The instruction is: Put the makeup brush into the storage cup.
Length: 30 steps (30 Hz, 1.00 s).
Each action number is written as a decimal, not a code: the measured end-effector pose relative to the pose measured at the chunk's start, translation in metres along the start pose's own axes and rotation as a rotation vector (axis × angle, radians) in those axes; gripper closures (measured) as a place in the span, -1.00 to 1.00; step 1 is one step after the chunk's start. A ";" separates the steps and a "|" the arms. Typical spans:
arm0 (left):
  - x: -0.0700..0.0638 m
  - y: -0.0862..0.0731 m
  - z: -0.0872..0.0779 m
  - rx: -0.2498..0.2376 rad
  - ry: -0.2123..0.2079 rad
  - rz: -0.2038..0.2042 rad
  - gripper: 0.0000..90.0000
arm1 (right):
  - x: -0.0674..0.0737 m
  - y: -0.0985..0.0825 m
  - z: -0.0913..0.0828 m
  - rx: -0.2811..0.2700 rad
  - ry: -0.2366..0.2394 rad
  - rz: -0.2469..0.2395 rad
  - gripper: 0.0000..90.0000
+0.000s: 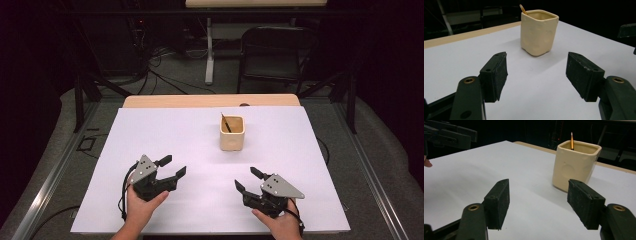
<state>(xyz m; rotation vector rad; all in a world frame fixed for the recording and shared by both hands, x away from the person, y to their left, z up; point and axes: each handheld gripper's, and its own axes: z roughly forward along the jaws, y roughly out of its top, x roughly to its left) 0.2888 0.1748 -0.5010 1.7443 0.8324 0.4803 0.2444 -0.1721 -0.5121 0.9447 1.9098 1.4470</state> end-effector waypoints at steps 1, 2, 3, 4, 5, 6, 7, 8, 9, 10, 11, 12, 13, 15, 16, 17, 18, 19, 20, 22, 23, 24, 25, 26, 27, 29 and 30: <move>0.000 0.000 0.000 0.000 0.001 -0.002 -0.25 | 0.000 -0.001 0.000 0.002 0.002 0.004 -0.24; 0.000 0.000 0.000 0.001 0.001 -0.002 -0.25 | 0.000 -0.001 0.000 0.004 0.001 0.001 -0.24; 0.000 0.000 0.000 0.001 0.001 -0.002 -0.25 | 0.000 -0.002 0.000 0.005 -0.003 -0.002 -0.24; 0.000 0.000 0.000 0.001 0.001 -0.001 -0.25 | 0.000 -0.002 0.000 0.000 -0.003 0.000 -0.24; 0.000 0.000 0.000 0.001 0.001 0.001 -0.25 | 0.000 -0.003 0.000 -0.001 -0.003 -0.002 -0.24; 0.000 0.000 0.000 0.001 0.001 -0.001 -0.25 | 0.000 -0.003 0.000 0.002 -0.004 -0.005 -0.24; 0.000 0.000 0.000 0.002 0.001 -0.002 -0.25 | -0.001 -0.004 0.000 0.007 -0.005 -0.005 -0.24; 0.000 0.000 0.000 0.001 0.001 -0.002 -0.25 | -0.001 -0.004 0.000 0.007 -0.005 -0.003 -0.24; 0.000 -0.001 0.000 0.001 0.001 -0.002 -0.25 | -0.001 -0.005 0.000 0.011 -0.006 -0.003 -0.24; 0.000 -0.001 0.000 0.001 0.001 -0.002 -0.25 | -0.001 -0.006 0.001 0.013 -0.006 -0.004 -0.24; 0.000 -0.001 0.000 0.002 0.000 -0.001 -0.25 | -0.002 -0.007 0.001 0.018 -0.010 -0.008 -0.24; 0.000 0.000 0.000 0.001 0.000 0.000 -0.25 | -0.002 -0.008 0.002 0.019 -0.010 -0.004 -0.24; 0.000 -0.001 0.000 0.001 0.000 -0.002 -0.25 | -0.003 -0.008 0.002 0.022 -0.010 0.000 -0.24; 0.000 -0.001 0.000 0.002 0.001 -0.003 -0.25 | -0.004 -0.009 0.002 0.022 -0.012 0.002 -0.24; 0.000 -0.001 0.000 0.003 0.003 -0.003 -0.25 | -0.004 -0.010 0.003 0.027 -0.011 0.005 -0.24; 0.000 -0.001 0.000 0.002 0.002 -0.003 -0.25 | -0.005 -0.010 0.003 0.030 -0.011 0.006 -0.24; 0.000 -0.001 0.000 0.002 0.002 -0.003 -0.25 | -0.005 -0.011 0.003 0.029 -0.011 0.006 -0.24; 0.000 -0.001 0.000 0.002 0.002 -0.003 -0.25 | -0.005 -0.011 0.003 0.032 -0.010 0.009 -0.24; 0.000 -0.001 0.000 0.003 0.002 -0.002 -0.25 | -0.005 -0.011 0.004 0.034 -0.011 0.008 -0.24; 0.001 -0.001 0.000 0.002 0.002 -0.003 -0.25 | -0.005 -0.012 0.004 0.037 -0.011 0.009 -0.24; 0.001 -0.001 0.000 0.002 0.002 -0.004 -0.25 | -0.005 -0.013 0.005 0.040 -0.011 0.010 -0.24; 0.001 -0.001 0.000 0.002 0.003 -0.004 -0.25 | -0.006 -0.013 0.005 0.043 -0.011 0.010 -0.24; 0.001 -0.001 0.000 0.003 0.003 -0.004 -0.25 | -0.006 -0.014 0.006 0.044 -0.011 0.013 -0.24; 0.001 -0.001 0.000 0.004 0.003 -0.003 -0.25 | -0.006 -0.014 0.006 0.049 -0.011 0.015 -0.24; 0.002 -0.001 0.001 0.003 0.004 -0.004 -0.25 | -0.006 -0.015 0.006 0.052 -0.010 0.017 -0.24; 0.002 -0.001 0.001 0.003 0.003 -0.004 -0.25 | -0.007 -0.015 0.006 0.055 -0.013 0.015 -0.24; 0.003 -0.001 0.002 0.004 0.002 -0.006 -0.25 | -0.007 -0.016 0.005 0.058 -0.014 0.017 -0.24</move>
